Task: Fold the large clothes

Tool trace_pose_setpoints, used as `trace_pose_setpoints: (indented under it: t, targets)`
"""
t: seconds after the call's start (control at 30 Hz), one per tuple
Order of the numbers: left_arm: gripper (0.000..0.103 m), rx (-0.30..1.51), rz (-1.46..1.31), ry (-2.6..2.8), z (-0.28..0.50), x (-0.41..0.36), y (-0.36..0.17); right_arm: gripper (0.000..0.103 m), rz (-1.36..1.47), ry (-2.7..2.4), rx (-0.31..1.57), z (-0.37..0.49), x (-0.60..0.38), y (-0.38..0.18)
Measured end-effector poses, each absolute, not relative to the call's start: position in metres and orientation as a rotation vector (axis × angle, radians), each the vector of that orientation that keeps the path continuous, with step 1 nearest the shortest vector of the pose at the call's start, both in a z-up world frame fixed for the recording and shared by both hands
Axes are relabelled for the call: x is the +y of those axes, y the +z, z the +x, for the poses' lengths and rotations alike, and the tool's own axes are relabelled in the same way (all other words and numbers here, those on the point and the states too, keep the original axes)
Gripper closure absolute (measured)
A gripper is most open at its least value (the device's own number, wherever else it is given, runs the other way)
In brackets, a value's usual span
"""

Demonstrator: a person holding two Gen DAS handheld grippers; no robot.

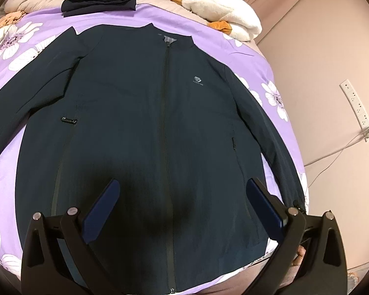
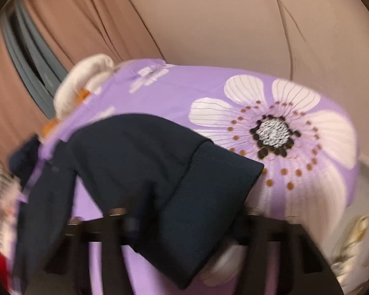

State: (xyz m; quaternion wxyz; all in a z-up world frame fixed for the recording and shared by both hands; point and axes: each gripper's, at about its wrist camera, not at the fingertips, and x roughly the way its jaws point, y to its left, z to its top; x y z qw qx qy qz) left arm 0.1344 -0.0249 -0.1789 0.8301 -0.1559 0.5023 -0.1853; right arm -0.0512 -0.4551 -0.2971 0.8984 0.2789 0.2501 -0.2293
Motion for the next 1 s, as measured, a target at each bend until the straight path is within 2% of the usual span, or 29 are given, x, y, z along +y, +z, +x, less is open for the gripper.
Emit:
trace_pose_setpoints:
  t: [0.07, 0.13, 0.4, 0.5, 0.63, 0.83, 1.0]
  targets:
    - [0.000, 1.078, -0.334, -0.384, 0.138, -0.026, -0.182, 0.089, 0.556, -0.481, 0.515, -0.053, -0.451, -0.291]
    - [0.000, 1.083, -0.346, -0.381, 0.141, -0.024, -0.184, 0.092, 0.555, -0.474, 0.503, -0.054, -0.451, -0.279]
    - [0.000, 1.016, -0.358, -0.331, 0.144, 0.002, -0.172, 0.092, 0.603, -0.419, 0.414, -0.029, -0.475, -0.156]
    - [0.000, 0.978, -0.359, -0.282, 0.148, 0.021, -0.167, 0.092, 0.500, -0.434, 0.438, 0.009, -0.459, -0.105]
    - [0.000, 0.951, -0.396, -0.240, 0.150, 0.055, -0.168, 0.092, 0.303, -0.374, 0.451, 0.078, -0.392, -0.049]
    - [0.000, 0.927, -0.408, -0.166, 0.150, 0.107, -0.175, 0.092, 0.090, -0.277, 0.478, 0.172, -0.270, -0.005]
    - [0.000, 0.937, -0.472, -0.097, 0.155, 0.149, -0.192, 0.092, -0.149, -0.207, 0.559, 0.235, -0.158, -0.029]
